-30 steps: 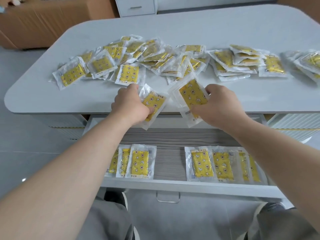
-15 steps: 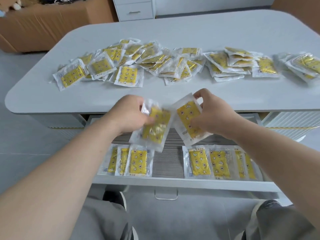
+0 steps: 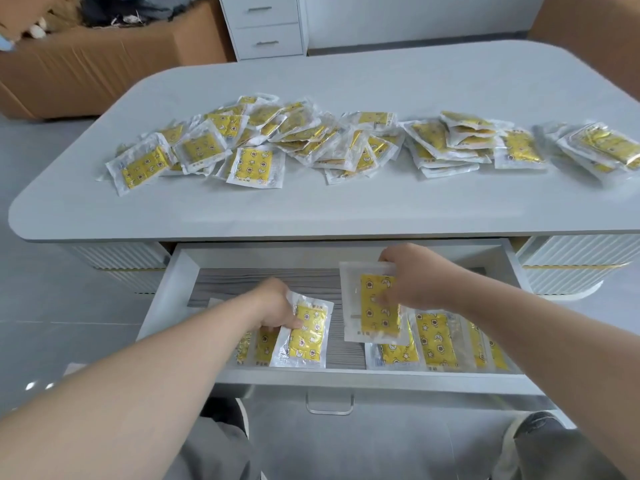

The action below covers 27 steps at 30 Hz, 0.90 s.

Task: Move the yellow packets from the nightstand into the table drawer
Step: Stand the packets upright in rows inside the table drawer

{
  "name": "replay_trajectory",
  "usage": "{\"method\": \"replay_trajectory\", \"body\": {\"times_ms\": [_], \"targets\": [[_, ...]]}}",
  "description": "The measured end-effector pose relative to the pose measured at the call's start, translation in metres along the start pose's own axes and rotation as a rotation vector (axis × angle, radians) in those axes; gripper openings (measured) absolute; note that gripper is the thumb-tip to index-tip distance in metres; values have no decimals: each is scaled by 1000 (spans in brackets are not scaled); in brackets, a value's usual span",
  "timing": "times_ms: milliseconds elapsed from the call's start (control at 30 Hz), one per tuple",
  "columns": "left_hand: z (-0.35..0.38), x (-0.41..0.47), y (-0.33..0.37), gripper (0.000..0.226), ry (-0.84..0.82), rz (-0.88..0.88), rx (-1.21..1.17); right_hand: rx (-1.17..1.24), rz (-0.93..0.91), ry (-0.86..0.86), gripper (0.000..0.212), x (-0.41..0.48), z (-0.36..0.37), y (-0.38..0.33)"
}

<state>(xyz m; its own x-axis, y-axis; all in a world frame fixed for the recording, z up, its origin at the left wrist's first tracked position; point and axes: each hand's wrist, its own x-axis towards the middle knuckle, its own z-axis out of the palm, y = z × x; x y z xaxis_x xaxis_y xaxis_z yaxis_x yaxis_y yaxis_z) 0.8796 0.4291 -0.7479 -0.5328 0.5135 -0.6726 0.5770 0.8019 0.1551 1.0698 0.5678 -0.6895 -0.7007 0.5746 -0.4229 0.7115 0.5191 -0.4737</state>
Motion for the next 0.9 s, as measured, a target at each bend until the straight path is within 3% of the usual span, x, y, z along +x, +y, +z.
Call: {"method": "replay_trajectory", "body": {"times_ms": [67, 200, 433, 533, 767, 900], "targets": [[3, 1, -2, 84, 35, 30, 114, -14, -1, -40, 42, 6, 6, 3], [5, -2, -3, 55, 106, 69, 348, -49, -12, -128, 55, 16, 22, 8], [2, -7, 7, 99, 170, 49, 562, -74, -12, -239, 65, 33, 57, 14], [-1, -11, 13, 93, 150, 58, 611, -155, -19, -239, 65, 36, 66, 17], [-20, -26, 27, 48, 58, 100, 610, -497, -81, -110, 72, 34, 71, 17], [-43, -40, 29, 56, -47, 147, 478, -592, -91, -117, 68, 28, 72, 7]]}}
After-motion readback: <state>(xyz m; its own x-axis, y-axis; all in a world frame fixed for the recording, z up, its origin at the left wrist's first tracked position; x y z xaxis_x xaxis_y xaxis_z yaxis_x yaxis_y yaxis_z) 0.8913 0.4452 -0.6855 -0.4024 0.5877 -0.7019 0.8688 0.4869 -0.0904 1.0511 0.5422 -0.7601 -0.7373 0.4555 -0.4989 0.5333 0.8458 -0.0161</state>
